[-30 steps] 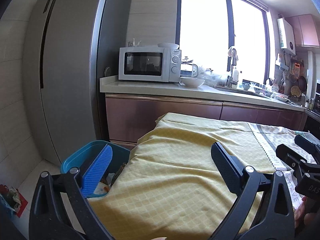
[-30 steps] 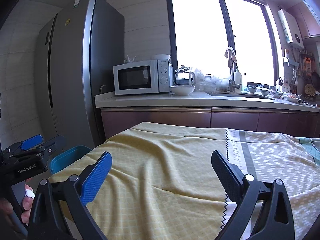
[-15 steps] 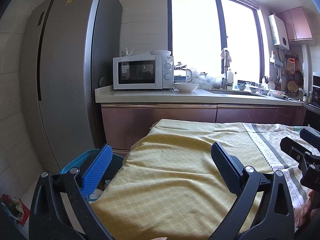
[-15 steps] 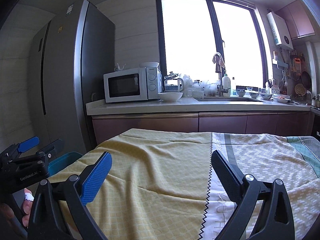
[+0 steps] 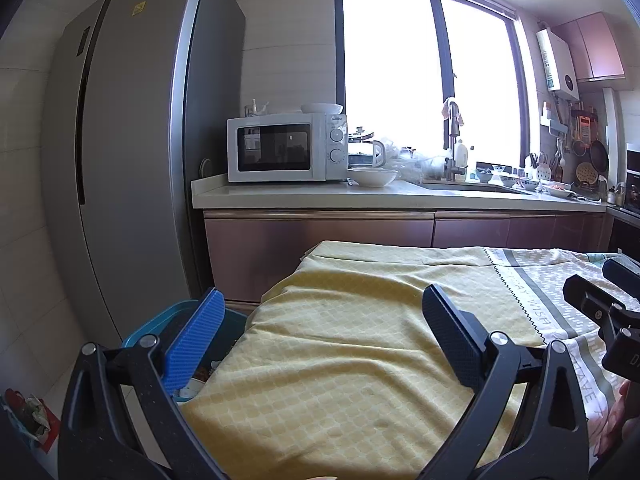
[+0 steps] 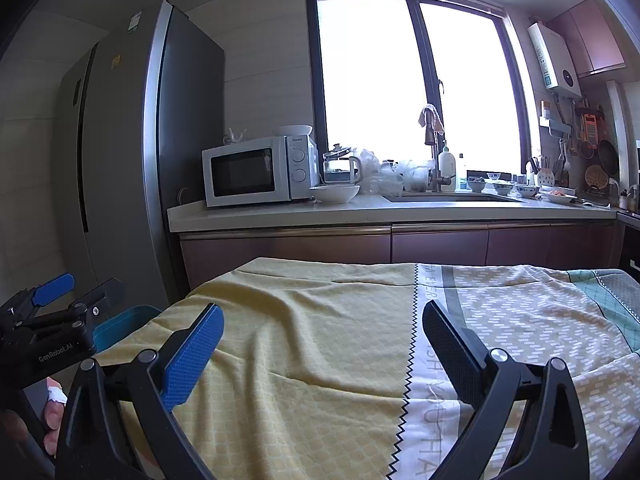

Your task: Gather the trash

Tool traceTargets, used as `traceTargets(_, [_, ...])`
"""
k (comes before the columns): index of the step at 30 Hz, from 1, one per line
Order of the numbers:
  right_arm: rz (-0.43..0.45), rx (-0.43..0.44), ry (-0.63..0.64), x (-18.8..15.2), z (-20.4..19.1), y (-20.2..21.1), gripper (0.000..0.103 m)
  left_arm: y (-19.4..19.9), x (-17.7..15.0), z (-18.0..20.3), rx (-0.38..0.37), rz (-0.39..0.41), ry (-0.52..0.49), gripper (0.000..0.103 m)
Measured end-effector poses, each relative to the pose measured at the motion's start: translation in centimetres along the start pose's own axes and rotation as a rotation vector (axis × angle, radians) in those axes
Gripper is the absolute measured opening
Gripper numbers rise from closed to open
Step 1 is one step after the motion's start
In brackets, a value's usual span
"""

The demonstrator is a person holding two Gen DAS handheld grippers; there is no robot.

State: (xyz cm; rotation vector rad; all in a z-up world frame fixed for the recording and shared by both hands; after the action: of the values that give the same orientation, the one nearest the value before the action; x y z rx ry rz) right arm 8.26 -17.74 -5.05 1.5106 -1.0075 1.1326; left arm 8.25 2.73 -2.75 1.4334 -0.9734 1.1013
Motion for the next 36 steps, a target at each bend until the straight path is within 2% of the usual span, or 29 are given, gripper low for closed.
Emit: traceTargets(36, [0.0,-0.013,-0.013,-0.06,0.86,0.03,0.096,0.11,-0.17,0.24,0.008,0.003,0.0,0.097])
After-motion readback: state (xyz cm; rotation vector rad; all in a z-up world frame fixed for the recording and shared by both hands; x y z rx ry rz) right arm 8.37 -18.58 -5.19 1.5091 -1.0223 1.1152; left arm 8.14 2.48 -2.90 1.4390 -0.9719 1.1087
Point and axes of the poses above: each gripper's, at about its wrist camera, not at the fingertips, and y roughly against the way its jaws point, z to its right, x to its top, the point moved 9 cm from there along -y, roughly the way its jaws point, and after that the axes turned 8 degrees about x, right-handed, at the moved point
